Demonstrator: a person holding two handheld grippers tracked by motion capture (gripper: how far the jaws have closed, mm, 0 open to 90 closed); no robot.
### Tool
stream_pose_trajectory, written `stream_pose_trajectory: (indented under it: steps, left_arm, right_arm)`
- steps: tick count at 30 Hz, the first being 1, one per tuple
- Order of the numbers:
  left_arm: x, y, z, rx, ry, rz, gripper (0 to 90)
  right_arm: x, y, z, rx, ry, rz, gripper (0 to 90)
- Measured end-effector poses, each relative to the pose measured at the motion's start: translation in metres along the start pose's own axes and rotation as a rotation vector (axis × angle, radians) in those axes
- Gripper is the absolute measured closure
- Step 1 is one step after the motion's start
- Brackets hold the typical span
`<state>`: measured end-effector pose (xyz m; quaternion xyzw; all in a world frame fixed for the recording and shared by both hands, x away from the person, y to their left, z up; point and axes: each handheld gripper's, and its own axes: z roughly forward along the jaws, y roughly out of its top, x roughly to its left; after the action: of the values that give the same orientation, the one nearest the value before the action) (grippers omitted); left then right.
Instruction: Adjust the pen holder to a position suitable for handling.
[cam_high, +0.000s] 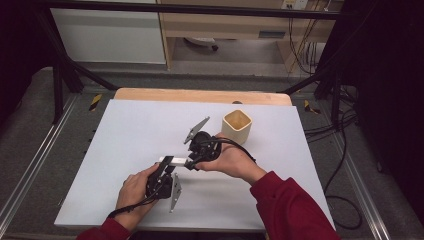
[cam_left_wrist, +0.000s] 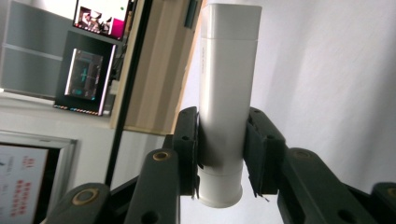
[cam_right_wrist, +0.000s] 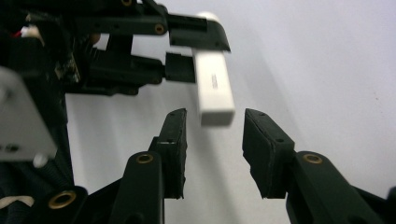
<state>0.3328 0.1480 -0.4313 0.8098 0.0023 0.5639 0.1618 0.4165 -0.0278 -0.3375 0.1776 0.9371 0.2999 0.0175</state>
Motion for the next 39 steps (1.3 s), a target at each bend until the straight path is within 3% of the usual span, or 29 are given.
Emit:
stream_pose_trajectory:
  steps: [5,8,16,20,21,24,25,30,32,34,36,39]
  left_arm:
    - [0.006,-0.008,-0.002,0.014,0.015,-0.038,67.9]
    - [0.008,-0.013,-0.002,0.024,0.012,-0.068,67.9]
    - [0.013,-0.019,-0.005,0.01,-0.001,-0.19,68.0]
    - [0.015,-0.019,-0.006,-0.005,-0.018,-0.248,68.0]
    - [0.015,-0.02,-0.006,-0.008,-0.02,-0.26,67.9]
    - [0.017,-0.022,-0.007,-0.015,-0.037,-0.315,68.0]
    - [0.017,-0.023,-0.007,-0.019,-0.041,-0.336,68.0]
    - [0.022,-0.024,-0.005,-0.041,-0.068,-0.433,68.0]
    - [0.024,-0.025,-0.004,-0.06,-0.092,-0.507,67.9]
    - [0.025,-0.025,-0.004,-0.068,-0.101,-0.54,67.9]
    - [0.027,-0.026,-0.006,-0.072,-0.105,-0.554,67.9]
    - [0.03,-0.03,-0.008,-0.09,-0.101,-0.613,67.9]
  right_arm:
    - [-0.003,-0.015,-0.003,-0.055,-0.005,0.011,59.8]
    - [-0.003,-0.026,0.0,-0.086,-0.04,0.028,56.0]
    - [-0.001,-0.057,0.007,-0.209,-0.106,0.062,50.0]
    - [-0.001,-0.074,0.009,-0.278,-0.149,0.098,38.6]
    - [-0.002,-0.082,0.01,-0.309,-0.182,0.112,29.1]
    - [-0.004,-0.091,0.008,-0.346,-0.205,0.151,22.6]
    - [-0.005,-0.099,0.005,-0.39,-0.237,0.178,16.8]
    - [-0.007,-0.11,-0.003,-0.424,-0.293,0.206,10.5]
    - [-0.006,-0.114,-0.007,-0.446,-0.309,0.212,8.4]
    - [-0.004,-0.117,-0.012,-0.469,-0.328,0.212,6.9]
    - [-0.003,-0.122,-0.018,-0.491,-0.334,0.22,6.2]
    - [-0.003,-0.131,-0.025,-0.511,-0.327,0.231,6.2]
